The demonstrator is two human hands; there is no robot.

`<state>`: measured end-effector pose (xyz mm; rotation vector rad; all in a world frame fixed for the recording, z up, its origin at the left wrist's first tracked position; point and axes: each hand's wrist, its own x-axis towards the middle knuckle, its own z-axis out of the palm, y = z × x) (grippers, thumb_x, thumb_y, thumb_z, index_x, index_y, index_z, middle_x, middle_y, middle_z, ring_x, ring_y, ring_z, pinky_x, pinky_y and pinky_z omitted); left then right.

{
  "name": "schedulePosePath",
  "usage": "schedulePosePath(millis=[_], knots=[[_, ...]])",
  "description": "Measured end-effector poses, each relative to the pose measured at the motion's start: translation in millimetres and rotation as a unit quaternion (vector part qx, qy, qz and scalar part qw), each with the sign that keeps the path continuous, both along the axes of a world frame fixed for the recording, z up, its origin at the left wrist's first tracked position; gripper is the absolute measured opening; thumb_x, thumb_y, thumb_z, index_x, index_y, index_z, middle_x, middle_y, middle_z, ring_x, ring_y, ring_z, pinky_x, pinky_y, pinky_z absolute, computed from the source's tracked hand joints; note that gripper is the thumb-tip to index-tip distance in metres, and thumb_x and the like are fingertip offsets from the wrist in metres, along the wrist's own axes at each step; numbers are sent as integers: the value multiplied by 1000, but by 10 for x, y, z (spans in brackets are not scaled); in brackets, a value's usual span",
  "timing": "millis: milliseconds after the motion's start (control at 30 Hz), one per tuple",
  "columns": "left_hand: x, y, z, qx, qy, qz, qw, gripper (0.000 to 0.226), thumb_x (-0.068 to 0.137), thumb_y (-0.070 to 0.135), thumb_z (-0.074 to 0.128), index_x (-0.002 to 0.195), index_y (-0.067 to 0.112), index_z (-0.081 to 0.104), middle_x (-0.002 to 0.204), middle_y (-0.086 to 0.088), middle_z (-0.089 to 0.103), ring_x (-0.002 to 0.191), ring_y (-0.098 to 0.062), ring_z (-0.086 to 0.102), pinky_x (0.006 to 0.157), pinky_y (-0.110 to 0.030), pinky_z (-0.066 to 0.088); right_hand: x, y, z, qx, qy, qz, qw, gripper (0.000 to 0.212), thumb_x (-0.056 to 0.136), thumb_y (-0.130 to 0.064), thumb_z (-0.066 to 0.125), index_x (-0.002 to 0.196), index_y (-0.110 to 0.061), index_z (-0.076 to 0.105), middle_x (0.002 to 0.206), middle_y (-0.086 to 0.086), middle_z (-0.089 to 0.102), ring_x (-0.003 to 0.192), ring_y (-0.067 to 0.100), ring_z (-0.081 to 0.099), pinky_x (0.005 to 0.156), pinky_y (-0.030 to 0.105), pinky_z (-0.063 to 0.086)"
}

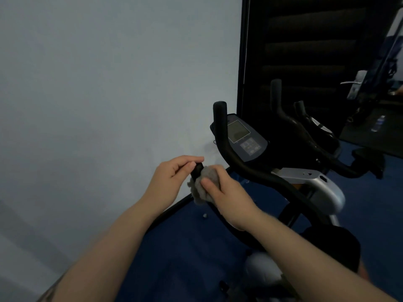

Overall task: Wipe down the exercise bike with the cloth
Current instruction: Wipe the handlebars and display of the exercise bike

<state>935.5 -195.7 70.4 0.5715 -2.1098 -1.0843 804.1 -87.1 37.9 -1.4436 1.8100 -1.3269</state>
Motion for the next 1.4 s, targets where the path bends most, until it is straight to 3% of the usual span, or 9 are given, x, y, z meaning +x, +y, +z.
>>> schedulePosePath(millis=[167,367,500,700,800,867,1067,1233,1400], knots=[[18,2,-47,-14,12,-1,1000,31,100,10,50,123,24,66,116,13,69,110,-2,62,97,-21,47,56,-137,132,-45,-64,-8,997,20,101,-39,47,117,-29,52,96,-9,65,90,8,64,84,36,54],[37,45,-180,9,25,13,1000,31,101,15,50,127,26,63,125,13,66,119,0,58,105,-27,44,-85,-83,212,31,93,2,995,21,99,-45,46,111,-28,50,87,-8,63,79,10,62,74,38,53],[22,88,-197,41,34,-5,999,35,103,11,44,134,21,57,133,10,61,125,0,53,107,-20,40,15,-141,214,-5,8,7,1000,19,101,-39,47,113,-26,52,87,-6,63,79,12,60,74,35,51],[-10,153,-238,52,49,8,997,36,104,10,42,135,23,55,136,15,56,129,4,48,105,-11,35,-290,-52,214,117,116,80,983,19,97,-46,51,99,-27,52,89,-11,61,81,5,58,67,25,43],[-68,204,-280,53,56,27,997,36,104,12,41,136,26,52,140,13,53,130,6,45,106,-10,33,-262,-100,212,89,78,97,988,16,98,-41,53,106,-27,54,91,-9,62,83,5,60,70,23,46],[-105,275,-326,43,52,47,997,40,105,16,40,143,24,44,147,14,44,134,10,37,108,-7,28,-259,-39,133,86,36,107,990,24,97,-42,53,114,-26,54,97,-5,65,88,7,62,75,25,50],[-256,644,-526,22,54,90,994,61,101,33,32,149,33,-5,161,19,-5,146,7,-2,118,-14,2,-496,50,166,163,144,193,957,24,93,-53,55,102,-32,54,88,-12,64,78,1,61,64,20,44],[-325,901,-639,9,36,137,990,66,104,33,34,147,37,-15,160,15,-20,146,5,-11,117,-14,-4,-702,304,97,198,155,268,930,20,91,-51,59,84,-33,55,74,-15,64,64,-7,59,59,15,43],[-475,1118,-700,-6,4,189,982,76,101,34,38,150,29,-19,157,14,-29,143,9,-18,111,-4,-7,-940,643,-11,240,262,345,869,29,89,-56,59,103,-31,56,87,-14,61,78,-2,57,69,24,44]])
